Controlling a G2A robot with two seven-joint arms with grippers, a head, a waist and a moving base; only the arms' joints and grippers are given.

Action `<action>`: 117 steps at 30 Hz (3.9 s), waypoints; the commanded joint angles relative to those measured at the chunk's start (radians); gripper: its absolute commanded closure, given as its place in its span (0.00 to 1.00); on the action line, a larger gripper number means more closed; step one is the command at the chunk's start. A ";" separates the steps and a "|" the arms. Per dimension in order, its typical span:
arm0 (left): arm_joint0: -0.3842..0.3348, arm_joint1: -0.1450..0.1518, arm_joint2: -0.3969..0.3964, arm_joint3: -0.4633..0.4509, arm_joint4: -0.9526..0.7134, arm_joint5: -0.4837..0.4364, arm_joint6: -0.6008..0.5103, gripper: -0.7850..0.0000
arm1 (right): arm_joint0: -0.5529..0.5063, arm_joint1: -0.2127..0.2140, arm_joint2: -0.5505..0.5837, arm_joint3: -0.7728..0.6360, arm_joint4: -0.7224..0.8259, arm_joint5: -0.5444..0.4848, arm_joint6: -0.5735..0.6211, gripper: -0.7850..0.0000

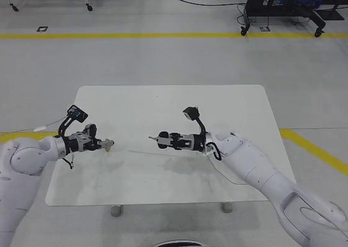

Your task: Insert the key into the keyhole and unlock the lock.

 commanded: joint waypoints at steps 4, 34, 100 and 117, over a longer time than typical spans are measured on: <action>-0.027 -0.019 0.104 0.025 0.126 0.041 0.052 0.00 | 0.000 0.000 0.000 0.000 0.000 0.000 0.000 1.00; -0.044 -0.030 0.155 0.021 0.305 0.201 0.023 1.00 | 0.000 0.000 0.000 0.000 0.000 0.000 0.000 1.00; -0.593 -0.204 0.543 0.778 -1.595 0.434 -0.713 1.00 | -0.117 0.022 0.183 -0.517 -0.431 0.179 -0.380 1.00; -0.590 -0.212 0.565 0.760 -1.576 0.480 -0.647 1.00 | -0.123 0.041 0.269 -0.586 -0.445 0.248 -0.365 1.00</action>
